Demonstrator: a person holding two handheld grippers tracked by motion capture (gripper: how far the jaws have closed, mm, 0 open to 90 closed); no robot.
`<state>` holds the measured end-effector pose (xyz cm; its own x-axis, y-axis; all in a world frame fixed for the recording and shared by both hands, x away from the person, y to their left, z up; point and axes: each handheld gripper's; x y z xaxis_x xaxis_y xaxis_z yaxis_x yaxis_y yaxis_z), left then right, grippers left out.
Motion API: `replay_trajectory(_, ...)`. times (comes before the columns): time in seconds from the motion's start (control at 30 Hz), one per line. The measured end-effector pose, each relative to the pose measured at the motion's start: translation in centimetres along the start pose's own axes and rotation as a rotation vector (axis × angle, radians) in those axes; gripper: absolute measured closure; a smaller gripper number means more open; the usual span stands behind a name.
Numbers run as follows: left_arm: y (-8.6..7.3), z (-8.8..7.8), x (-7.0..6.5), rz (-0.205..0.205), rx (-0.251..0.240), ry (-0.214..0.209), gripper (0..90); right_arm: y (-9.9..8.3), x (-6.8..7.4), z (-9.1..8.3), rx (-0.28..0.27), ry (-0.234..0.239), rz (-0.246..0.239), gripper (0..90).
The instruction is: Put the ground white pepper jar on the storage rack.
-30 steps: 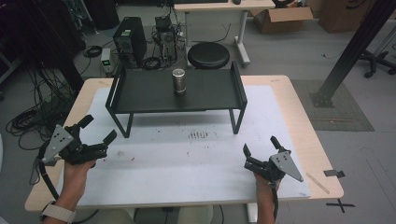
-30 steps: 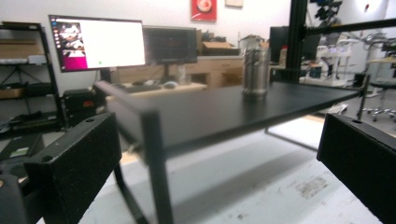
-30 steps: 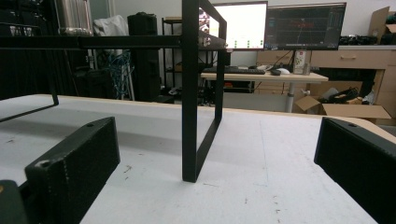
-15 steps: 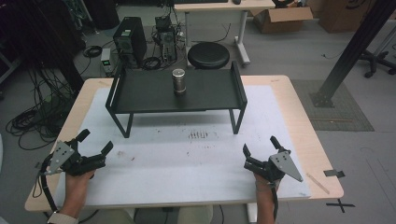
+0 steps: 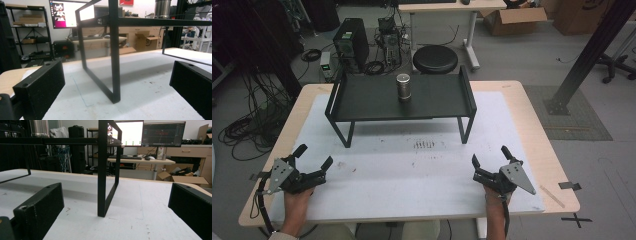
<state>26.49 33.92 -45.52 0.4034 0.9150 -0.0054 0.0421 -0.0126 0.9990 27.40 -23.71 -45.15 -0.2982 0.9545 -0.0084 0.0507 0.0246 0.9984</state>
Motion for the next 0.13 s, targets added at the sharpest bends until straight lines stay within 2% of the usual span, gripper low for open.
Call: replay_trajectory(0.13,-0.04,-0.09,0.06,-0.006,-0.009,0.003,0.2,0.01,-0.03,0.02,0.002,0.0,0.002,0.0)
Point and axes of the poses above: each handheld gripper's, and its own axes: z roughly forward along the jaws, y roughly out of its top, x roughly to its left, and after that the axes turned 3 degrees about x, right-handed
